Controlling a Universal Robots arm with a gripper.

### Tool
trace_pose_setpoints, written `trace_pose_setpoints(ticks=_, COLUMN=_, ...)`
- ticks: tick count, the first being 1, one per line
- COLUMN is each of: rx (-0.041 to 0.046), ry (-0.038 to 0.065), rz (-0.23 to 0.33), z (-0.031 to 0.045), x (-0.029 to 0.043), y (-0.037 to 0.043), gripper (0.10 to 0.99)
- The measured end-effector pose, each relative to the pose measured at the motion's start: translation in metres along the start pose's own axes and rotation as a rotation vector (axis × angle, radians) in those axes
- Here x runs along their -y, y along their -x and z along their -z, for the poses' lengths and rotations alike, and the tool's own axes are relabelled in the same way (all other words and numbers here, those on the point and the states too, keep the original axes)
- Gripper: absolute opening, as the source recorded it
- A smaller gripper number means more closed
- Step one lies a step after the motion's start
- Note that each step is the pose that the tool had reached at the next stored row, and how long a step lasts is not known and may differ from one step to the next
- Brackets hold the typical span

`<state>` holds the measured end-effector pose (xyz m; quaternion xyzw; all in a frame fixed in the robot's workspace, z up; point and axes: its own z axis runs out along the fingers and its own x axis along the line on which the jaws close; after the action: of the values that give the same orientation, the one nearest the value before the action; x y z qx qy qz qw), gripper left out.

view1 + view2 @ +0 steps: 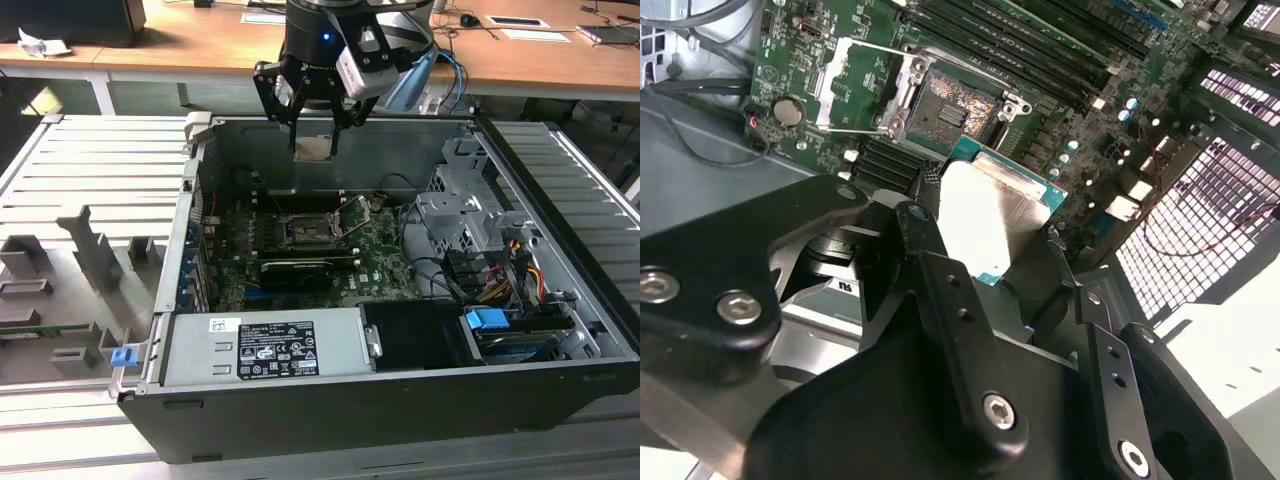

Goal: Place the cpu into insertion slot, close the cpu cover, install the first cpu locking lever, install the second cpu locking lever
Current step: 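Place the cpu into insertion slot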

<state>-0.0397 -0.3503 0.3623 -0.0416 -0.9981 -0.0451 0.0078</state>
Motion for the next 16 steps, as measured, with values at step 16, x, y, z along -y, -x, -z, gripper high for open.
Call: trace_pose_setpoints(ticks=16, rx=0.0044, ry=0.001, rz=-0.048, z=-0.0011, x=0.0001, y=0.0000, gripper=0.529)
